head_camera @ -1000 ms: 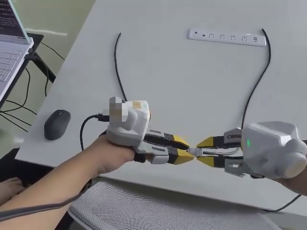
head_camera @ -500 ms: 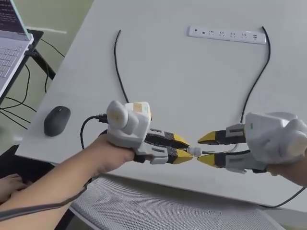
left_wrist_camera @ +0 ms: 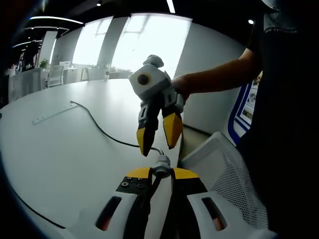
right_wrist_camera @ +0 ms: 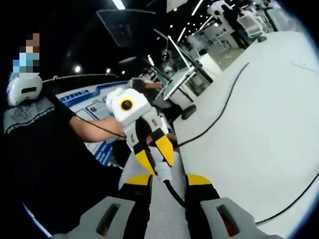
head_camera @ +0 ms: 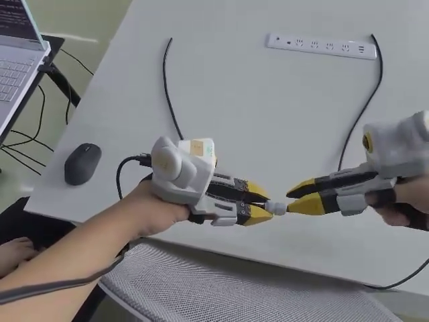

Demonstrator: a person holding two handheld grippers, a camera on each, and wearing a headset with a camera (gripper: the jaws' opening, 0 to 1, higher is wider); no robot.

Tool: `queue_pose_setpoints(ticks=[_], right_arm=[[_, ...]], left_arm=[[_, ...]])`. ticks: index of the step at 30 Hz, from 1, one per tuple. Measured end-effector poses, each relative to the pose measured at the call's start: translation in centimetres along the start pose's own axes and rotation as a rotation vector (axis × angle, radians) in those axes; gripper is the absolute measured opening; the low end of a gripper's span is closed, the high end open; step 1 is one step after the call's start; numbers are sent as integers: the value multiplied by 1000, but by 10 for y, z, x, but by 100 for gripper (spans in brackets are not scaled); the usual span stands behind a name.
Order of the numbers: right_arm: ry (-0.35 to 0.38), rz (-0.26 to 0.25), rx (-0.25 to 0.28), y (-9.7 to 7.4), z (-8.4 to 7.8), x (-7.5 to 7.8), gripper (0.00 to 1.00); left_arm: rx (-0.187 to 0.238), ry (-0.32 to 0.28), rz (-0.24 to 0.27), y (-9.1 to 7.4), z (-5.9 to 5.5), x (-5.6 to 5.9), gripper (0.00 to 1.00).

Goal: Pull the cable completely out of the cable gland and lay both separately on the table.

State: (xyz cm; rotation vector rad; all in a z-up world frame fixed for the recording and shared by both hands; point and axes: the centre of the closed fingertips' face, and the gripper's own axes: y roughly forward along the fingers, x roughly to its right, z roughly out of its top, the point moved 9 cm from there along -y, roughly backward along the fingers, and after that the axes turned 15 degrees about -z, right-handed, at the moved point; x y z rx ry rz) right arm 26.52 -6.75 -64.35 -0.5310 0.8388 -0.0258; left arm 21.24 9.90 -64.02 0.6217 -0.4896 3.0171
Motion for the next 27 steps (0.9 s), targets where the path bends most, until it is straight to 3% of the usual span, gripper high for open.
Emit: queue_pose_setpoints(ticks=[2, 7, 19, 24, 27], right_arm=[[43, 40, -19, 1, -2, -1, 19], [34, 45, -57, 10, -8, 1, 21], [3, 79, -50, 15, -5, -5, 9], [-114, 43, -46, 16, -4, -8, 8], [-282, -15, -39, 17, -1, -14, 8]], left_arm=[[-8, 7, -1, 0, 1, 1, 15], [-7, 12, 0, 0, 2, 1, 15], [-1, 3, -8, 1, 2, 1, 15], [-8, -7, -12, 0, 0, 0, 15], [-16, -12, -9, 0, 0, -1, 15]])
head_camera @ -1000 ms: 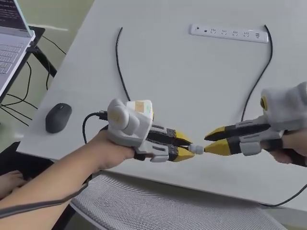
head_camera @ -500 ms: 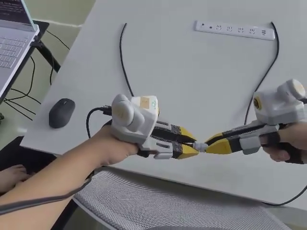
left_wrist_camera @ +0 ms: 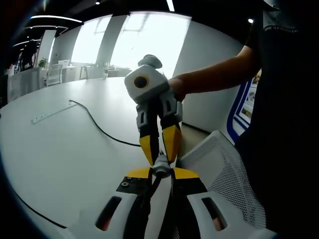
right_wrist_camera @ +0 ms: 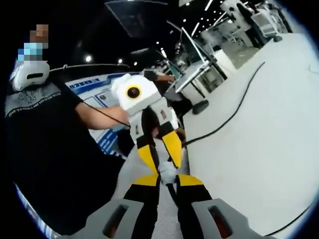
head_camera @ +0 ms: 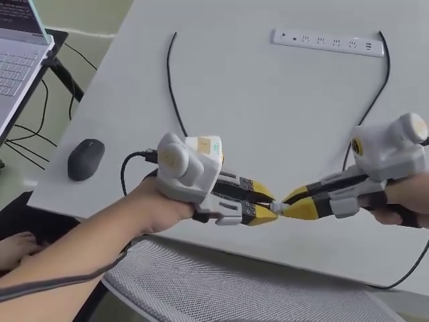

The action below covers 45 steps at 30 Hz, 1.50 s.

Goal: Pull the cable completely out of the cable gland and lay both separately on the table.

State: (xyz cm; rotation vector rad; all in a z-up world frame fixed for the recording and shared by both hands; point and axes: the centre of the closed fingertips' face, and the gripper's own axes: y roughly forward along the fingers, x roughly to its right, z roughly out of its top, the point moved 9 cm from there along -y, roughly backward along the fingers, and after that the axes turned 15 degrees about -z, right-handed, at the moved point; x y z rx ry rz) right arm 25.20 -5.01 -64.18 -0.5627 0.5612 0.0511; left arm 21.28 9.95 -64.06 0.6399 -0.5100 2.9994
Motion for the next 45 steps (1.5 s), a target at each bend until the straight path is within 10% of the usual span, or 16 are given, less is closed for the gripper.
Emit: queue_pose_setpoints(ticks=[10, 16, 39, 45], right_arm=[[-405, -220, -22, 4, 2, -20, 7], [-514, -293, -28, 7, -2, -29, 7], [-445, -351, 25, -5, -4, -25, 9], [-327, -499, 81, -20, -2, -28, 24]], left_arm=[[-10, -34, 4, -1, -5, -2, 15], [-16, -43, 7, -1, -8, 0, 15], [-3, -18, 39, 5, -4, 3, 15], [6, -7, 63, 2, -2, 3, 15]])
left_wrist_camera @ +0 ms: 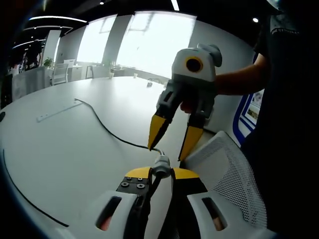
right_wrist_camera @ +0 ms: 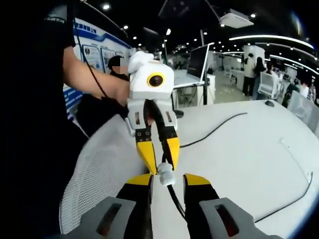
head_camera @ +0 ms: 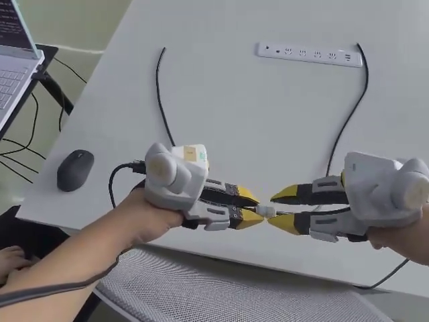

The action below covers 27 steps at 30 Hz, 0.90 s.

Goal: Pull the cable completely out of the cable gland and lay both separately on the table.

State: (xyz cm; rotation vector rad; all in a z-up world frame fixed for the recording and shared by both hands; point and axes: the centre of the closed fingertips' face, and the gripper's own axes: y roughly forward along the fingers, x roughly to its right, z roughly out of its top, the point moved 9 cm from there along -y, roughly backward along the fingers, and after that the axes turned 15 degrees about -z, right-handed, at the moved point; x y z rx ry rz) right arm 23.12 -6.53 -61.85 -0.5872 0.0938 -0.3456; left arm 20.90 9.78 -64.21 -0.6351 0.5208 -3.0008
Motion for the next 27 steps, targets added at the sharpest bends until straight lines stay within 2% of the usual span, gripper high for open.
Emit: queue_pose_setpoints(ticks=[2, 4, 5, 7, 8, 9, 10, 13, 16, 20, 24, 27], right_arm=[[18, -79, -13, -5, -1, 3, 32], [3, -139, -10, -10, -2, 6, 32], [-7, -175, -19, -12, -4, 6, 32], [-31, -215, -45, -12, -7, 6, 33], [-59, -255, -63, -12, -10, 7, 33], [-72, -268, -68, -12, -11, 6, 32], [-69, -255, -67, -10, -11, 2, 30], [-100, -283, -70, -8, -11, -2, 28], [-157, -287, -88, -5, -10, -7, 21], [-181, -286, -83, 0, -7, -11, 17], [-236, -292, -92, 3, -5, -13, 6], [-244, -284, -87, 4, -4, -14, 5]], left_arm=[[1, 0, 7, -2, 0, -1, 15], [4, -6, 11, -3, 0, -2, 15], [4, -6, 13, -4, 1, -2, 15], [5, -4, 15, -5, 2, -3, 15], [6, -6, 17, -5, 3, -4, 15], [6, -6, 20, -5, 4, -5, 15], [7, -5, 26, -6, 5, -6, 15], [8, -9, 23, -6, 9, -6, 15], [13, -9, 22, -6, 14, -5, 15], [15, -10, 24, -7, 15, -7, 15], [18, -17, 23, -6, 14, -7, 15], [21, -29, 27, -6, 13, -7, 15]])
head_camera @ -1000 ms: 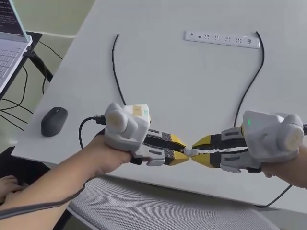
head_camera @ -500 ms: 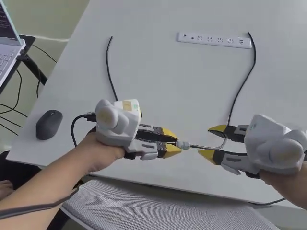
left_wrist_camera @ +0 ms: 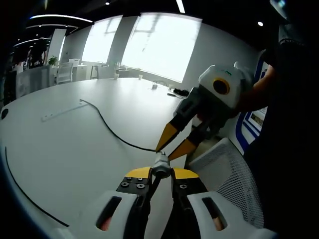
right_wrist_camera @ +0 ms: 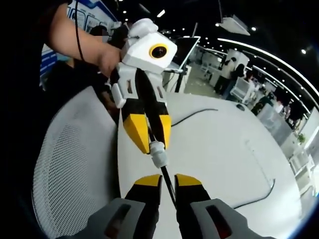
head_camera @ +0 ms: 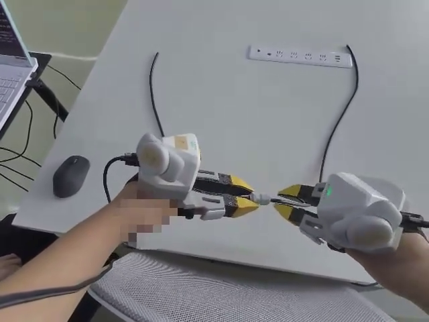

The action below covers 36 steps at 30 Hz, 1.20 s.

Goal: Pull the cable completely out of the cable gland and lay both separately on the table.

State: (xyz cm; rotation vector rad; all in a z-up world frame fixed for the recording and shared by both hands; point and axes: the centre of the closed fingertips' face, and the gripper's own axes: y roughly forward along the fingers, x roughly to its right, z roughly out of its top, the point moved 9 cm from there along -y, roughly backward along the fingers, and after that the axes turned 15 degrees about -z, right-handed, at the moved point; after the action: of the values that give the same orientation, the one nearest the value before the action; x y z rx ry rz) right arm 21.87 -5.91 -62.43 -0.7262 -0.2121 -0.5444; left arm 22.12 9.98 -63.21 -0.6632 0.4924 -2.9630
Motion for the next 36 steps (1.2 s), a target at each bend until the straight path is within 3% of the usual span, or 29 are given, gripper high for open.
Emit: queue_pose_setpoints(ticks=[7, 18, 36], right_arm=[[-52, -25, 4, 2, 4, -5, 1], [-69, -54, 7, 2, 3, -2, 0], [20, -102, -44, 0, -16, 11, 0]], left_arm=[[5, -6, 3, 2, 1, -2, 15], [12, -13, 8, 3, 4, -3, 15], [12, 8, 12, 0, 8, -3, 15]])
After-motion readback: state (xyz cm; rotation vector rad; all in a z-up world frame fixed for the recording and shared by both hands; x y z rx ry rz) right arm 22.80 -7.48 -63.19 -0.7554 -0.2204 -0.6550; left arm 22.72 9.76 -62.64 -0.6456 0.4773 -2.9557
